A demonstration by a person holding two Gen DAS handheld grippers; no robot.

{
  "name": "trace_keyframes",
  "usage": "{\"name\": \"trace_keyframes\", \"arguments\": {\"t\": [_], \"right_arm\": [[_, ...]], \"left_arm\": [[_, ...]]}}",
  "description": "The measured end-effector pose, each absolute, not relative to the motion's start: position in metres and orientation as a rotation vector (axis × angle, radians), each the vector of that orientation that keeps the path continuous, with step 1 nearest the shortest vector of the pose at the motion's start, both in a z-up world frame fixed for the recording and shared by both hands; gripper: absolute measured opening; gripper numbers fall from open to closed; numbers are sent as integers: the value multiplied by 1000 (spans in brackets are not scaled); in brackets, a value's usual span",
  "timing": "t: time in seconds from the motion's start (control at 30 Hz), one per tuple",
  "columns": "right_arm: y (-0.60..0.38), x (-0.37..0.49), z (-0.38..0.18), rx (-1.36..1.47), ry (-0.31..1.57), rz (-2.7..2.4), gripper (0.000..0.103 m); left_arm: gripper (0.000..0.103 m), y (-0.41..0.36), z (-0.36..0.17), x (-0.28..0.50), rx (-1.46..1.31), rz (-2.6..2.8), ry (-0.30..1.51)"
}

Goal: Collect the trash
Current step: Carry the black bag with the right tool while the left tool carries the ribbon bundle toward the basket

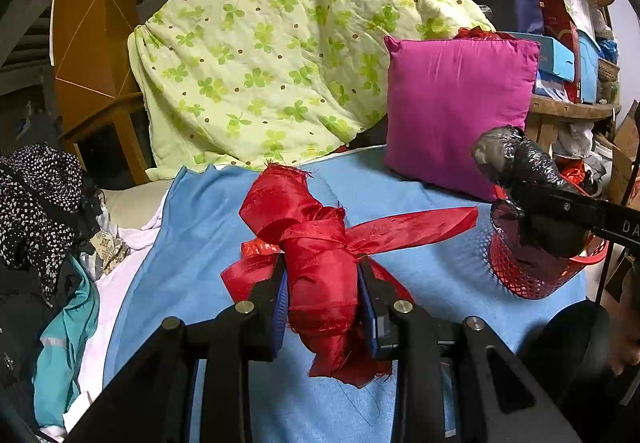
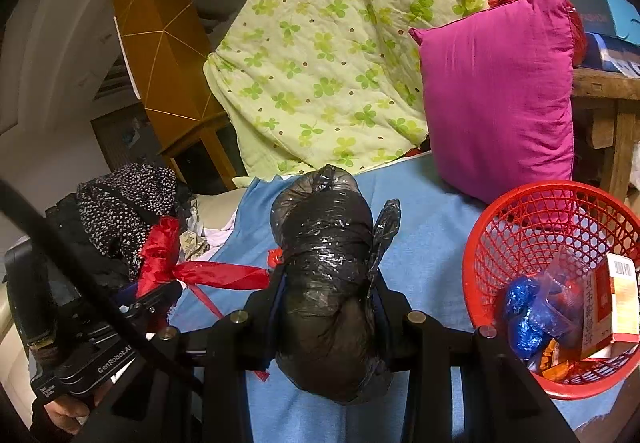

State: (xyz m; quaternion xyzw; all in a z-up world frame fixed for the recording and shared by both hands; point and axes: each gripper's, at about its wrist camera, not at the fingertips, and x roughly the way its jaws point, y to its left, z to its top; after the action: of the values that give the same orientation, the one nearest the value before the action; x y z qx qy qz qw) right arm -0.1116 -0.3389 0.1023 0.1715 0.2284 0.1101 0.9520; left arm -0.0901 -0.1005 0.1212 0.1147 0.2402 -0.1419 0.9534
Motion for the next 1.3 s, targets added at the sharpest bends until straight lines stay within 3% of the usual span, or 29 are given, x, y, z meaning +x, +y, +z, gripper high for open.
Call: {"name": "trace_keyframes", "arguments": {"t": [1.3], "right_arm": [[-355, -138, 108, 418, 427, 173, 40]], "left_arm": [[33, -104, 119, -79, 272, -335, 518]]}}
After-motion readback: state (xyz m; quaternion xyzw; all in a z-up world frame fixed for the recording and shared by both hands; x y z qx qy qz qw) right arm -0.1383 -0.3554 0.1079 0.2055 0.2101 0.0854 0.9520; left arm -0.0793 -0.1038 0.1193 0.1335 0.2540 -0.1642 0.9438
